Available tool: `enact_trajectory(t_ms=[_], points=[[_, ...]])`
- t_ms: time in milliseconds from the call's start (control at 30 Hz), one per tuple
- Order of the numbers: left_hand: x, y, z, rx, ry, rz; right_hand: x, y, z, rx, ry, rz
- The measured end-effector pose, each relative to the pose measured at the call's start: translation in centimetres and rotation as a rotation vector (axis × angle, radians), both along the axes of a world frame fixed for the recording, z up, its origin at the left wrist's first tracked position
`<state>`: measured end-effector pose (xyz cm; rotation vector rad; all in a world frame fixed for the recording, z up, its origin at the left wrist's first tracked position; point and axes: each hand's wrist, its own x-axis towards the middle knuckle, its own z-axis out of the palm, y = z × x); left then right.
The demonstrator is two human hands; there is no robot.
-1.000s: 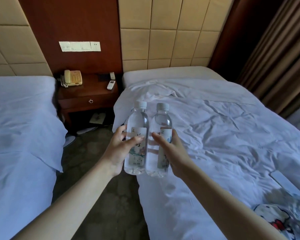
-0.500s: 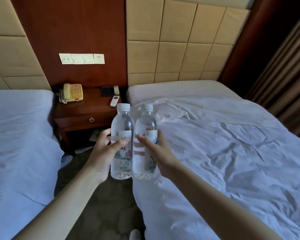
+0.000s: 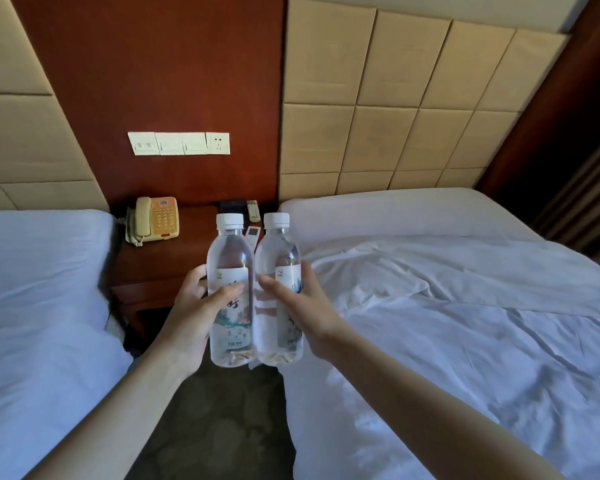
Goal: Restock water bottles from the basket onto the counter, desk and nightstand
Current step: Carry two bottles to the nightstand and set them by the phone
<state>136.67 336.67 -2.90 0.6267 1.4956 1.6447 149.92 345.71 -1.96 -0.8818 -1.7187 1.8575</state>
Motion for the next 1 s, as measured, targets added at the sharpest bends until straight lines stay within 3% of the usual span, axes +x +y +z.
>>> enact_trajectory(t_ms=[467, 1000], points=[[-21.1, 10.1, -0.1, -0.016, -0.026, -0.092, -20.5, 9.1, -0.4, -0.043, 0.038, -0.071], [-33.9, 24.2, -3.4, -0.086, -0.093, -0.006, -33.7, 24.1, -3.3, -0.124, 0.012, -0.003]])
